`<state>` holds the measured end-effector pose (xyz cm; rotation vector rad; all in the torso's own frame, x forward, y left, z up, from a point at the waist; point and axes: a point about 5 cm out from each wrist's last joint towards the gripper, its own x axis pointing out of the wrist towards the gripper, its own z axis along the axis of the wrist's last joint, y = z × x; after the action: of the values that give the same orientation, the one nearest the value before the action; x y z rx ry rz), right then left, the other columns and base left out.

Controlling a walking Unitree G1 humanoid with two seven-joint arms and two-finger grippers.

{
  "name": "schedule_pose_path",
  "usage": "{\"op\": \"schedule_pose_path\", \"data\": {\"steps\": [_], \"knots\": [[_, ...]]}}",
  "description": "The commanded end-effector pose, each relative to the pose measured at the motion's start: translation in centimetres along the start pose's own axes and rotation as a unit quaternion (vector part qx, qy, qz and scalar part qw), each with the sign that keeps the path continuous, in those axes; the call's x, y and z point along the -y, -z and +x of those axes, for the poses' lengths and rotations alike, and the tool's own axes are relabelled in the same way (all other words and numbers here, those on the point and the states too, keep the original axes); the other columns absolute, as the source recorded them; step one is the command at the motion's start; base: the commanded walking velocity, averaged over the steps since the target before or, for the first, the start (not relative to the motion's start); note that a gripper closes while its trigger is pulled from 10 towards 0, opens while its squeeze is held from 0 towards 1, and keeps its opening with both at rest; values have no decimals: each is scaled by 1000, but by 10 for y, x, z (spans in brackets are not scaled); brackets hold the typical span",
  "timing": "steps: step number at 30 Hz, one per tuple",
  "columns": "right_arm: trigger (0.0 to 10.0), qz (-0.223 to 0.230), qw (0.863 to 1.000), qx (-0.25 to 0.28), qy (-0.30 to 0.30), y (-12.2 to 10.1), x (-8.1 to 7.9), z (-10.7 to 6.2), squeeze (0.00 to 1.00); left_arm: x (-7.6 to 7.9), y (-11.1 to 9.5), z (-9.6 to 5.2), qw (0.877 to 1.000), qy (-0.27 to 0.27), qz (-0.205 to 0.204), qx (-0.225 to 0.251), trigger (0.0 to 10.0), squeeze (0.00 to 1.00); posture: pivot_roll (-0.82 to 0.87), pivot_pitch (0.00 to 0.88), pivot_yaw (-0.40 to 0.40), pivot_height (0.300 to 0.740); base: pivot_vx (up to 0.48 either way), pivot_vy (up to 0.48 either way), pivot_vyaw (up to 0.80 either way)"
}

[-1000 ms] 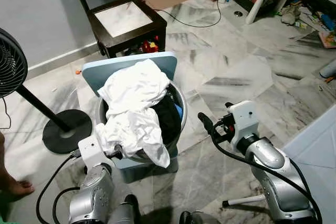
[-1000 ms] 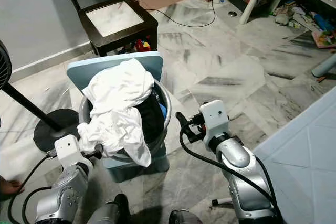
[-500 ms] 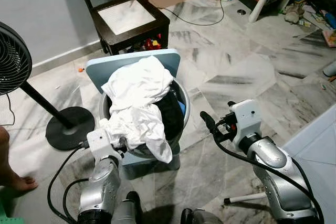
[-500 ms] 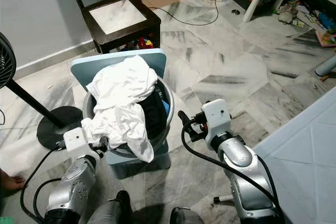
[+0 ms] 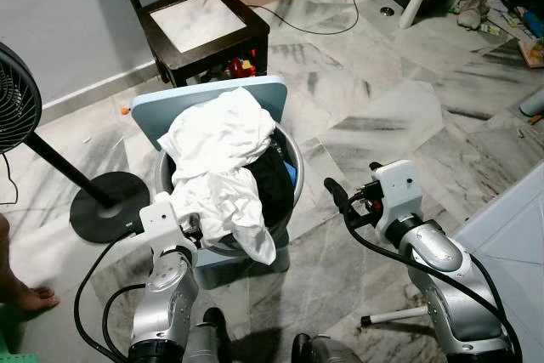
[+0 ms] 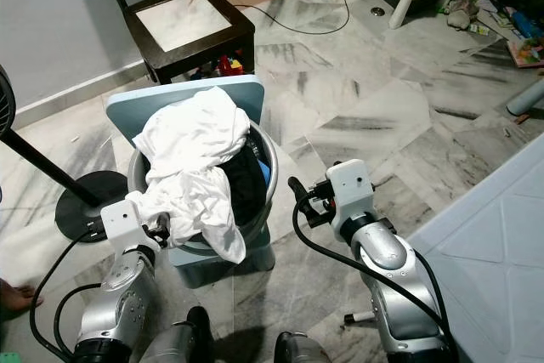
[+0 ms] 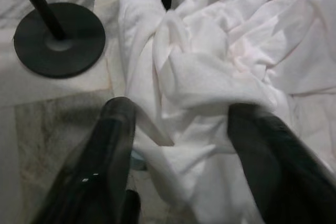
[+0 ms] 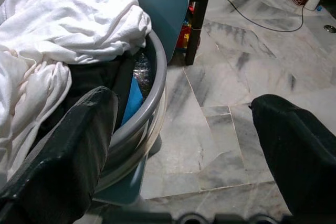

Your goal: Hang hanger

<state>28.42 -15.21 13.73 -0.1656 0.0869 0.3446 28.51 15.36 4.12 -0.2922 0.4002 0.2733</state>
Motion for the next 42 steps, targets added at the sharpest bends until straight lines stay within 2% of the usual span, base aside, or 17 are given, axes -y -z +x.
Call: {"op": "schedule_pose_path", "data": {"steps": [1,14,33,38,39,41,42], "knots": [[10000,-2,1000,-6,10,4,4,-3,0,-2,10,-1,1000,-5,-10,-21,0,0,-72,266,-50,740,0,0,0],[10000,-4,1000,-4,15,4,4,-1,0,-7,14,5,999,-6,-17,-28,0,0,-73,258,-47,740,0,0,0],[10000,-7,1000,-1,23,4,7,1,0,0,12,8,1000,16,-16,-17,0,0,-76,250,-44,740,0,0,0],[10000,-7,1000,0,23,5,7,1,0,4,11,8,999,31,4,-20,0,0,-76,250,-44,740,0,0,0],[10000,-7,1000,0,23,5,7,1,0,7,9,8,999,40,25,-15,0,0,-76,250,-44,740,0,0,0],[10000,-7,1000,0,23,5,7,1,0,9,7,8,998,46,36,-12,0,0,-77,250,-43,740,0,0,0],[10000,-7,1000,0,24,5,7,1,0,11,4,8,997,55,53,-5,0,0,-77,250,-43,740,0,0,0]]}}
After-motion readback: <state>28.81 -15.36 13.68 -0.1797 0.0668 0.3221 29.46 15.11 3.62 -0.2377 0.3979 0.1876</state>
